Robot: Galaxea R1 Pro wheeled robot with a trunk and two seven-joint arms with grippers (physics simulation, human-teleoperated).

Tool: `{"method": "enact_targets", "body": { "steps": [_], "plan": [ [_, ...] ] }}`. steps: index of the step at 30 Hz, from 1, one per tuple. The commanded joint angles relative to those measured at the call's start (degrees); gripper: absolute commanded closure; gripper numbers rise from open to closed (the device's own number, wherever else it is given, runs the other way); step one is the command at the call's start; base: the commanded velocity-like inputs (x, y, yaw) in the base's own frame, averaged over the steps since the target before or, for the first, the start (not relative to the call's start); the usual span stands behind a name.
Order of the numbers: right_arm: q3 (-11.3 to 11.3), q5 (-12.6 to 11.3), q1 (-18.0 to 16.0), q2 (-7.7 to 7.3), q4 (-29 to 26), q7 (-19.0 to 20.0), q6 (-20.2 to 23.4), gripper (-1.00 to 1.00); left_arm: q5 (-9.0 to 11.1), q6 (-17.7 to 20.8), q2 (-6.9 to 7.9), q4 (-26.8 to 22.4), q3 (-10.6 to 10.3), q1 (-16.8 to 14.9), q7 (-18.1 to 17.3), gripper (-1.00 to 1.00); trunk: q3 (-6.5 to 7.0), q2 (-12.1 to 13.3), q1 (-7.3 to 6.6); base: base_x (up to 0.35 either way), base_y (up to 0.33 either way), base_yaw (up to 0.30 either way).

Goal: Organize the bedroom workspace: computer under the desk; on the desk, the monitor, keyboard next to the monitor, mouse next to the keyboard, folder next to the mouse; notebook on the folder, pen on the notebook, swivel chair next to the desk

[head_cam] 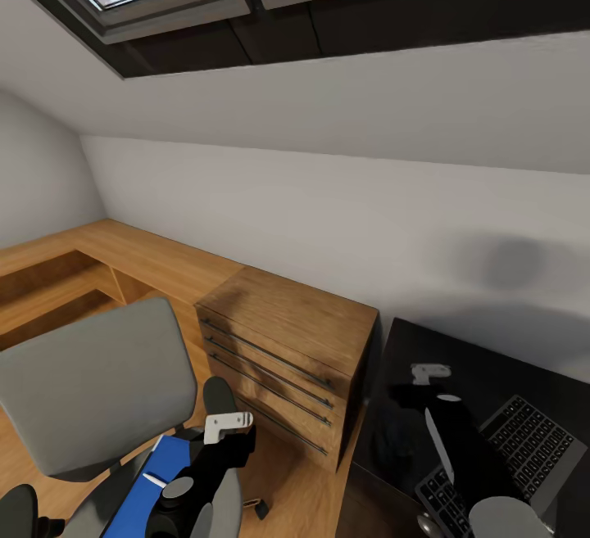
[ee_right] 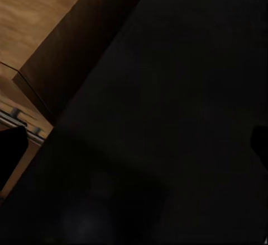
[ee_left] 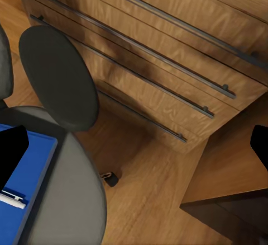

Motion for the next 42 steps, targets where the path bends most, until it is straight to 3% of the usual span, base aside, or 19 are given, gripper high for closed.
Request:
{"method": "enact_targets", "body": {
  "steps": [1,3,4,5,8,15,22,42],
  "plan": [
    [-0.1,0.51,1.29,0.05,-2.94,0.48,1.11,-1.0,0.61,0.21,0.01,-0.07,-0.08,-0.04,0.53,-1.0,-0.09,-0.07,0.02,0.0,0.0,0.0],
    [-0.08,0.45,2.67,0.1,-5.82,0.49,1.94,-1.0,0.61,0.21,0.01,-0.07,-0.08,-0.04,0.53,-1.0,-0.09,-0.07,0.02,0.0,0.0,0.0],
    [0.03,0.29,6.45,0.2,-12.75,0.6,4.64,-1.0,0.61,0.21,0.01,-0.07,-0.08,-0.04,0.54,-1.0,-0.09,-0.07,0.02,0.0,0.0,0.0],
    [0.07,-0.14,8.09,0.29,-15.62,0.64,5.89,-1.0,0.61,0.21,0.01,-0.04,-0.08,-0.04,0.54,-1.0,-0.09,-0.07,0.02,0.0,0.0,0.0],
    [0.03,-1.15,9.19,0.97,-17.52,0.64,6.73,-1.0,0.61,0.21,0.01,0.07,-0.08,-0.04,0.53,-1.0,-0.09,-0.07,0.02,0.0,0.0,0.0],
    [-0.12,-2.2,9.93,2.46,-18.88,0.67,8.13,-1.0,0.61,0.21,0.09,0.36,-0.08,-0.04,0.49,-1.0,-0.09,-0.07,0.02,-0.076,0.0,0.0],
    [-0.3,-4.36,9.96,2.49,-18.93,0.64,8.48,-1.0,0.68,0.3,0.1,0.37,-0.05,-0.04,0.5,-1.0,-0.09,-0.07,0.02,-0.322,0.0,0.0],
    [-0.2,-4.65,9.96,2.64,-16.62,0.67,7.88,-1.0,0.7,0.38,0.1,0.37,0.0,-0.04,0.5,-1.0,-0.09,-0.07,0.02,-0.261,0.0,0.0]
  ]
}}
